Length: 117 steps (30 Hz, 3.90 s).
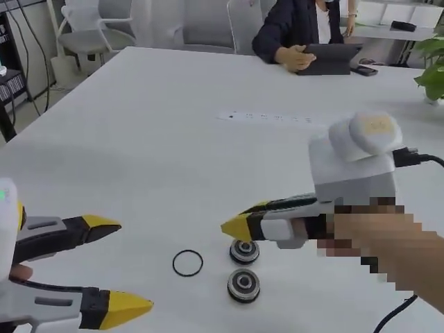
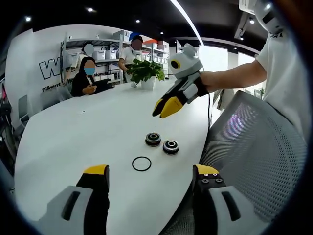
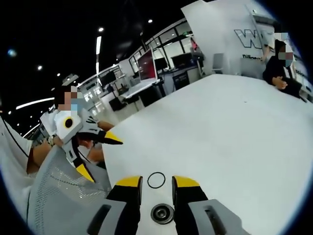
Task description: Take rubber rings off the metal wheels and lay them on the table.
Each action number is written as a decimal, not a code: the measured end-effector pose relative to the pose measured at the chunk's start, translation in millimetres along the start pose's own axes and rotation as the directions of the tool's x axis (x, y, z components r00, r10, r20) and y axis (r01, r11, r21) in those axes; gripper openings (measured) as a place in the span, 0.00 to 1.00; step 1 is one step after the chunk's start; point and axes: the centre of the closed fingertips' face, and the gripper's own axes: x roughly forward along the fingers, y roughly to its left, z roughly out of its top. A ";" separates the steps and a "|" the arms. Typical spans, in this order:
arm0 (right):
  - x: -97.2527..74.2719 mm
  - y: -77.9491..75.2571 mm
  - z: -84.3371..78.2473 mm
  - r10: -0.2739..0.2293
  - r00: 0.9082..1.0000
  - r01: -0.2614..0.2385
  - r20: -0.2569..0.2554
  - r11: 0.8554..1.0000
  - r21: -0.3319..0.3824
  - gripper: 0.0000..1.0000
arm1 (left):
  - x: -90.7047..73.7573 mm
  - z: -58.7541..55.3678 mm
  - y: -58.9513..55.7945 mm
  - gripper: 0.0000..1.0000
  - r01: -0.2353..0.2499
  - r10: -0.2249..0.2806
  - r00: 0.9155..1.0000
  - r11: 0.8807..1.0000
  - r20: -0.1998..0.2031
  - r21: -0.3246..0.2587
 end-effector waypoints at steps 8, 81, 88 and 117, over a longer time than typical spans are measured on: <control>-34.0 -17.6 -6.3 -0.028 0.998 0.027 0.051 0.999 0.032 0.26 | 1.5 0.6 -5.1 0.68 0.034 -0.034 0.999 0.999 -0.001 0.011; 10.1 -15.9 -75.5 0.049 0.991 -0.050 -0.121 0.999 -0.002 0.30 | 109.4 42.0 -42.7 0.55 0.322 -0.327 0.945 0.926 -0.006 0.196; 11.8 -13.4 -81.3 0.059 0.990 -0.062 -0.127 0.998 -0.022 0.30 | 114.5 21.5 -49.0 0.46 0.339 -0.336 0.940 0.913 -0.054 0.227; 17.3 -9.8 -102.6 0.052 0.981 -0.089 -0.185 0.977 -0.195 0.20 | 133.5 0.1 -54.0 0.12 0.361 -0.338 0.932 0.894 -0.127 0.265</control>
